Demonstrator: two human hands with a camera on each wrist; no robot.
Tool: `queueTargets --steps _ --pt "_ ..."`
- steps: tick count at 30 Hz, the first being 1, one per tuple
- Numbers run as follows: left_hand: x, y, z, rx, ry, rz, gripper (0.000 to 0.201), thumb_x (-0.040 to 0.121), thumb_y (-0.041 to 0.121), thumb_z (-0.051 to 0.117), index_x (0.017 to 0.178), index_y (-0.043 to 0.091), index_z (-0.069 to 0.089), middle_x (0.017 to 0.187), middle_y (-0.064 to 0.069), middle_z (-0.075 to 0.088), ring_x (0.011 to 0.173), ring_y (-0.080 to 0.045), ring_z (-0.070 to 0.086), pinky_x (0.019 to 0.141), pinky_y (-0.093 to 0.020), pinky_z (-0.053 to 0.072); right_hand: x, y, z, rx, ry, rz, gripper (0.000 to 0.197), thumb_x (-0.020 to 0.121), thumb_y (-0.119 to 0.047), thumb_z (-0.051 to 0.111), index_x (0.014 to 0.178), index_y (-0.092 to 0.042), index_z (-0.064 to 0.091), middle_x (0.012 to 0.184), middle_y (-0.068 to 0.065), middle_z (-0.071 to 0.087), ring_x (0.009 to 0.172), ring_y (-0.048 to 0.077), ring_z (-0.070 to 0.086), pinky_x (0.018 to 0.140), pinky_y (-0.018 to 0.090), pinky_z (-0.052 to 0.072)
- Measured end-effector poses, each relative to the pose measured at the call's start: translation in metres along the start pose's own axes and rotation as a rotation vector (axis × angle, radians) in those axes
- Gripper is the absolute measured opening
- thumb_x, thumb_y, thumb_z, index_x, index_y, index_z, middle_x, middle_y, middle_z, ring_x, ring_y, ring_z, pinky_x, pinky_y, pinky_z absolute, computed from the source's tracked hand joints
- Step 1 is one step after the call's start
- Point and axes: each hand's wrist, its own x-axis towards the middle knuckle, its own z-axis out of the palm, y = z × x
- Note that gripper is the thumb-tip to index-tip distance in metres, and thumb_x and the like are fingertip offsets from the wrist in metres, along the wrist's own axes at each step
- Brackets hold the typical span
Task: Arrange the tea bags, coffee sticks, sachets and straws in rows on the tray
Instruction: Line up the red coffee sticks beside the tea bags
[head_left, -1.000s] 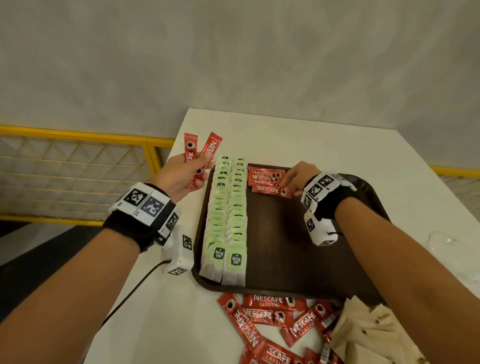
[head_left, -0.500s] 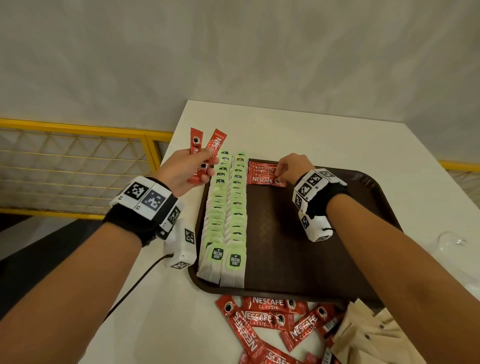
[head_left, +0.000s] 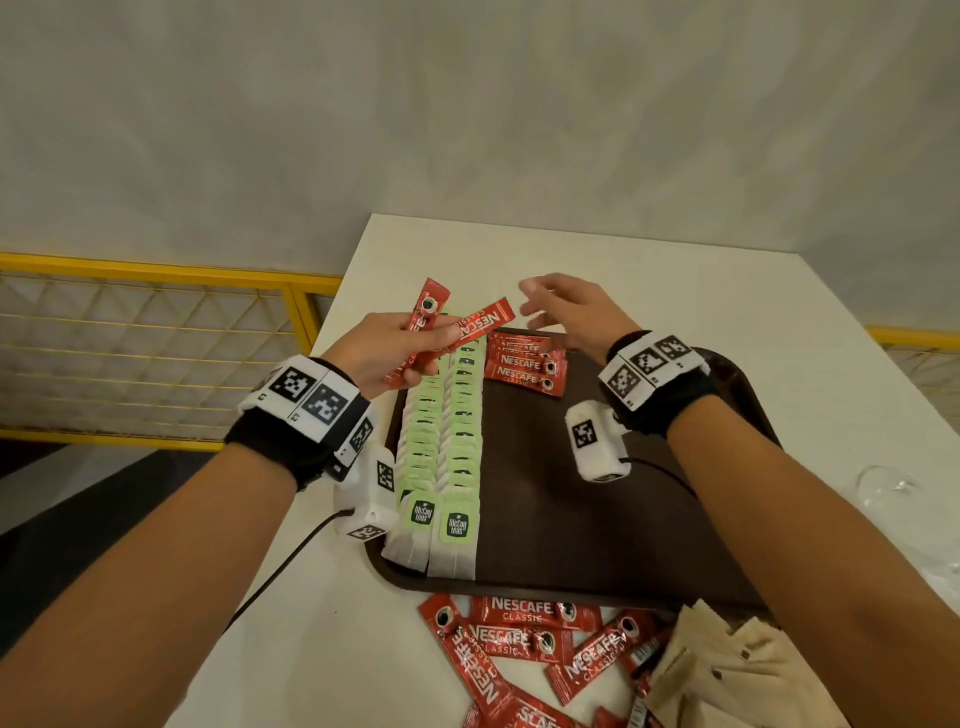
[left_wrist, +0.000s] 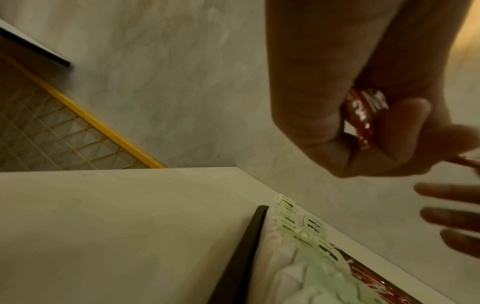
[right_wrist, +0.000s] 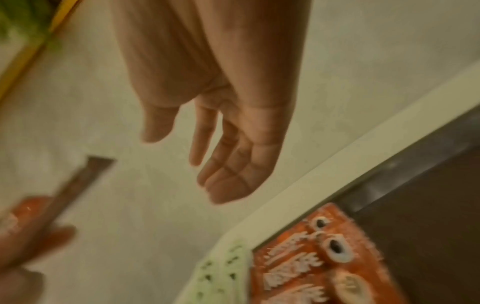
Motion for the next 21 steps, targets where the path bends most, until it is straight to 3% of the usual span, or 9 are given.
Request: queueTargets --steps 3,5,7,11,15,18,19,20,21 --pt "0.000 0.001 0.005 0.067 0.040 0.042 0.022 0.082 0.016 0.068 0.104 0.013 0.068 0.075 0.001 0.061 0.049 -0.004 0.050 0.037 -0.012 0.034 -0.011 -0.012 0.000 0.145 -0.202 0.002 0.016 0.091 -0.020 0.059 0.100 -0.009 0.064 0.086 0.003 0.065 0.074 0.009 0.062 0.063 0.019 0.052" --pt "0.000 0.002 0.006 0.091 0.065 0.053 0.023 0.081 0.018 0.069 0.104 0.013 0.068 0.075 0.001 0.063 0.049 -0.004 0.052 0.037 -0.013 0.034 -0.015 -0.013 -0.001 0.289 -0.185 -0.011 0.007 0.090 -0.007 0.058 0.091 -0.004 0.063 0.076 0.005 0.061 0.063 0.007 0.059 0.057 0.015 0.050" --pt "0.000 0.002 0.006 0.076 0.088 0.052 0.018 0.081 0.021 0.070 0.098 0.017 0.069 0.078 0.001 0.065 0.051 -0.005 0.055 0.038 -0.013 0.035 -0.018 -0.012 -0.002 0.455 -0.121 -0.019 0.006 0.090 -0.005 0.056 0.091 -0.002 0.062 0.076 0.006 0.059 0.059 0.007 0.059 0.057 0.016 0.051" --pt "-0.002 0.005 0.014 -0.020 0.147 0.052 0.010 0.082 0.028 0.069 0.089 0.022 0.067 0.082 0.002 0.067 0.059 -0.008 0.060 0.044 -0.016 0.035 -0.028 -0.014 0.014 0.536 -0.169 0.022 0.010 0.087 -0.013 0.062 0.095 -0.007 0.060 0.088 0.005 0.064 0.079 0.014 0.065 0.068 0.024 0.057" --pt "-0.006 0.011 0.025 0.091 0.197 0.138 0.022 0.080 0.038 0.069 0.096 0.023 0.066 0.080 0.006 0.065 0.063 -0.007 0.055 0.053 -0.019 0.035 -0.031 -0.021 0.032 0.525 -0.118 -0.046 0.007 0.087 -0.004 0.060 0.083 -0.007 0.057 0.089 0.009 0.063 0.085 0.020 0.063 0.071 0.029 0.056" --pt "-0.009 0.018 0.027 0.110 0.210 0.193 0.028 0.080 0.036 0.070 0.103 0.022 0.066 0.080 0.009 0.063 0.061 -0.001 0.057 0.075 -0.032 0.046 -0.029 -0.026 0.030 0.547 -0.080 -0.042 0.011 0.090 -0.006 0.058 0.081 -0.011 0.055 0.093 0.011 0.062 0.087 0.021 0.064 0.072 0.031 0.056" --pt "-0.009 0.020 0.027 0.097 0.213 0.203 0.029 0.080 0.034 0.071 0.106 0.023 0.065 0.084 0.009 0.063 0.070 -0.005 0.061 0.087 -0.039 0.047 -0.029 -0.028 0.029 0.551 -0.085 -0.030 0.011 0.091 -0.007 0.057 0.081 -0.011 0.054 0.090 0.010 0.063 0.081 0.019 0.065 0.069 0.030 0.057" --pt "-0.009 0.022 0.027 0.077 0.212 0.210 0.032 0.079 0.033 0.073 0.108 0.025 0.064 0.088 0.008 0.063 0.096 -0.010 0.057 0.091 -0.042 0.047 -0.030 -0.029 0.029 0.529 -0.091 -0.023 0.010 0.092 -0.008 0.055 0.083 -0.011 0.054 0.086 0.008 0.063 0.074 0.016 0.065 0.067 0.029 0.057" --pt "-0.009 0.024 0.028 0.054 0.205 0.216 0.035 0.078 0.032 0.074 0.110 0.026 0.063 0.090 0.007 0.063 0.105 -0.013 0.049 0.083 -0.037 0.051 -0.031 -0.031 0.028 0.460 -0.098 -0.026 0.007 0.093 -0.009 0.054 0.086 -0.011 0.055 0.084 0.006 0.063 0.069 0.014 0.064 0.065 0.029 0.056"
